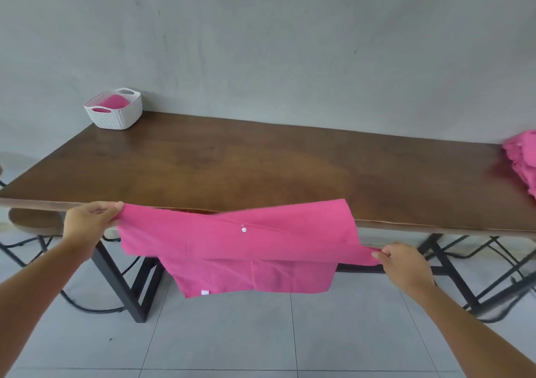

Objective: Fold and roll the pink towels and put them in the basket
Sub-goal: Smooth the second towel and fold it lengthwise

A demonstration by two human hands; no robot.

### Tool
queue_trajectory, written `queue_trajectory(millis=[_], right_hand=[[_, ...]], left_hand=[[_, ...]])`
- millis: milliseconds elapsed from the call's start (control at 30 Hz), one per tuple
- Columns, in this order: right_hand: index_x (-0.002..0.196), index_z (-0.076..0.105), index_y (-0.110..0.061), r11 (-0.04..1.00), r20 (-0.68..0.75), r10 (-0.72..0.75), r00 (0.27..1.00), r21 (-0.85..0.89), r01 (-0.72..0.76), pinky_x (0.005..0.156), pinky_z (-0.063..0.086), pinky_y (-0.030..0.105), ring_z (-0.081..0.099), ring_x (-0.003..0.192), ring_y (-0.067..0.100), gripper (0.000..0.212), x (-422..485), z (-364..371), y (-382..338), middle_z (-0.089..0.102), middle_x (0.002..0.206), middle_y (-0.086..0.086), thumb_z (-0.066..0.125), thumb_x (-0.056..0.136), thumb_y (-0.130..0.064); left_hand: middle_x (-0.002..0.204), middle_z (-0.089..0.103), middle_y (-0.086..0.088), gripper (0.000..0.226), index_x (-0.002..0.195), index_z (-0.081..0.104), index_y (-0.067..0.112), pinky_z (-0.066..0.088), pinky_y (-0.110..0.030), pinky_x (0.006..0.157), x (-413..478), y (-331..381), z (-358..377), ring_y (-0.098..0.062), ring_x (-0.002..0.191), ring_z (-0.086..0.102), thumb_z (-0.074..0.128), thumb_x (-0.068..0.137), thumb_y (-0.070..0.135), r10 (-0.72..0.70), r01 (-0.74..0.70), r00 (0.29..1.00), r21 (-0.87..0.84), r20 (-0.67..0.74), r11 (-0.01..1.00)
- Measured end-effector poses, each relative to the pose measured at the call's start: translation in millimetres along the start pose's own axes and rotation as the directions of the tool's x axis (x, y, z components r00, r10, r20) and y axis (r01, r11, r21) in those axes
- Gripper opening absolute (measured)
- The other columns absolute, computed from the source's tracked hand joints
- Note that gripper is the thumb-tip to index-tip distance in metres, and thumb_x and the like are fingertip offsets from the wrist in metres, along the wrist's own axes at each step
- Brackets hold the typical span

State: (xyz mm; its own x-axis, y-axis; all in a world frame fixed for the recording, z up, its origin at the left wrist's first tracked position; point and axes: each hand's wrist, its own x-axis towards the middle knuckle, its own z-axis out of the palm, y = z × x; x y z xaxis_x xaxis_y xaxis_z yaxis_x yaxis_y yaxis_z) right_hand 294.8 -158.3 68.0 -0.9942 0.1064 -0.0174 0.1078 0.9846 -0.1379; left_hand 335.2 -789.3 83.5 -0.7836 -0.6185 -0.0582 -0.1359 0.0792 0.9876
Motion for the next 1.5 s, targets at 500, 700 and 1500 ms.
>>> queue_trajectory(millis=[500, 700, 1500], right_hand=[[0.063, 0.057, -0.01, 0.973, -0.218, 0.069, 0.974, 0.232, -0.017, 0.061, 0.044, 0.036, 0.058, 0.065, 0.028, 0.039, 5.5, -34.4, -3.4, 0.06, 0.062, 0.005, 0.058, 0.099, -0.027], [0.071, 0.066, -0.019, 0.95, -0.2, 0.078, 0.977, 0.311, -0.012, 0.07, 0.049, 0.037, 0.061, 0.075, 0.023, 0.028, 10.7, -32.0, -6.4, 0.066, 0.073, -0.005, 0.062, 0.097, -0.029], [0.089, 0.065, -0.018, 0.858, -0.263, 0.236, 0.935, 0.508, -0.074, 0.07, 0.038, 0.036, 0.058, 0.089, 0.032, 0.013, 98.9, 20.5, -61.9, 0.061, 0.077, -0.003, 0.057, 0.099, -0.018]], left_hand=[[0.1, 0.075, -0.012, 0.012, 0.097, 0.075, 0.009, 0.05, -0.039, 0.104, -15.2, 9.7, -7.4, -0.027, 0.096, 0.071, 0.08, 0.086, 0.012, 0.035, -0.036, 0.999, -0.013, -0.036, 0.999], [0.088, 0.069, -0.012, 0.007, 0.099, 0.069, 0.002, 0.053, -0.041, 0.098, -12.2, 2.6, -1.5, -0.019, 0.08, 0.065, 0.07, 0.094, 0.006, 0.086, -0.086, 0.996, 0.007, -0.038, 0.996], [0.094, 0.07, -0.01, 0.01, 0.099, 0.069, 0.012, 0.053, -0.038, 0.084, 73.6, -10.8, 40.0, -0.027, 0.086, 0.066, 0.065, 0.095, 0.003, 0.066, -0.024, 0.975, 0.194, -0.213, 0.981]])
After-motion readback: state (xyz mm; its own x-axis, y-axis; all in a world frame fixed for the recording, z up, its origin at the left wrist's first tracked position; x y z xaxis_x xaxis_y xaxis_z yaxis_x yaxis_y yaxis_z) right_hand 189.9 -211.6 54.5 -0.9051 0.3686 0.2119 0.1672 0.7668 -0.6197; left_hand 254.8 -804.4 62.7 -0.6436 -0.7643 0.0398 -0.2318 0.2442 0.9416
